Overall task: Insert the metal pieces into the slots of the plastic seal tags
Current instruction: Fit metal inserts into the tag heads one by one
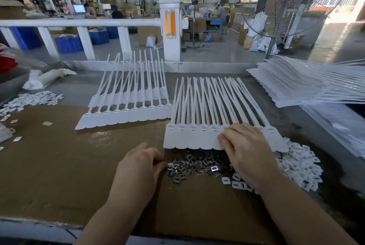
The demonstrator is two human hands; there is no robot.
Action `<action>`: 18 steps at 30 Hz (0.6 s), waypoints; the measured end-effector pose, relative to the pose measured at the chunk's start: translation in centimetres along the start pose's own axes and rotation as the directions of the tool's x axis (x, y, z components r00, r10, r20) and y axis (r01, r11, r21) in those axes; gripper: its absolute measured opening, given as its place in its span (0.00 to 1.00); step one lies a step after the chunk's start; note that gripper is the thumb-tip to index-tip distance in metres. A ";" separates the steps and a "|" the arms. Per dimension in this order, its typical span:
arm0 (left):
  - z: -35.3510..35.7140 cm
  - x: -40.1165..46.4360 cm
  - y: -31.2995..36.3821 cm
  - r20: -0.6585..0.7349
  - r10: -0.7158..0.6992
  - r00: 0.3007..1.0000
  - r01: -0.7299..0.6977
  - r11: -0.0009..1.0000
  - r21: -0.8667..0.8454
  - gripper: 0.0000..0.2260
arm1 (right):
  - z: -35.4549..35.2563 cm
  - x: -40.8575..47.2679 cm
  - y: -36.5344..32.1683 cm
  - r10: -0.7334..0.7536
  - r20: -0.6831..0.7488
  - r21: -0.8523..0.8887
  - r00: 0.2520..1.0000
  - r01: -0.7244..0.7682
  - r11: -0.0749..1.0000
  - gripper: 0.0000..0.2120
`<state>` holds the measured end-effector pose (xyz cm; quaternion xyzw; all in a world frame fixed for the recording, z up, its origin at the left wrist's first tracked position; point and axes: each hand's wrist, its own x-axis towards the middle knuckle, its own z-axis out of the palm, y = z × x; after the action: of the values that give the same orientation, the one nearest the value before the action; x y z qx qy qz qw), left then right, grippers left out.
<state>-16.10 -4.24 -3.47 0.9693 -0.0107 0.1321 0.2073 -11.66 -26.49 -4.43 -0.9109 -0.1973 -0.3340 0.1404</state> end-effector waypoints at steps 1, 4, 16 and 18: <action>-0.1 0.1 -0.1 0.017 -0.007 1.000 0.008 1.000 -0.030 0.03 | 0.0 0.0 0.0 0.002 0.003 0.001 1.000 -0.002 1.000 0.18; -0.9 0.5 -0.3 0.071 -0.019 0.997 0.035 0.975 -0.221 0.07 | -0.1 0.0 0.0 0.008 0.019 0.007 1.000 -0.008 1.000 0.18; -1.6 8.8 0.5 0.187 -0.185 0.965 0.263 0.711 -0.652 0.02 | 0.0 0.1 0.0 0.040 0.056 0.033 0.998 -0.042 0.999 0.13; -1.0 9.7 0.4 0.210 -0.177 0.962 0.270 0.748 -0.606 0.02 | 0.0 0.1 0.0 0.041 0.058 0.032 0.997 -0.043 0.999 0.14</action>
<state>-7.00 -3.89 0.16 0.8449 0.0478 0.0275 0.5321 -11.59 -26.47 -4.40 -0.9216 -0.1874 -0.3017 0.1567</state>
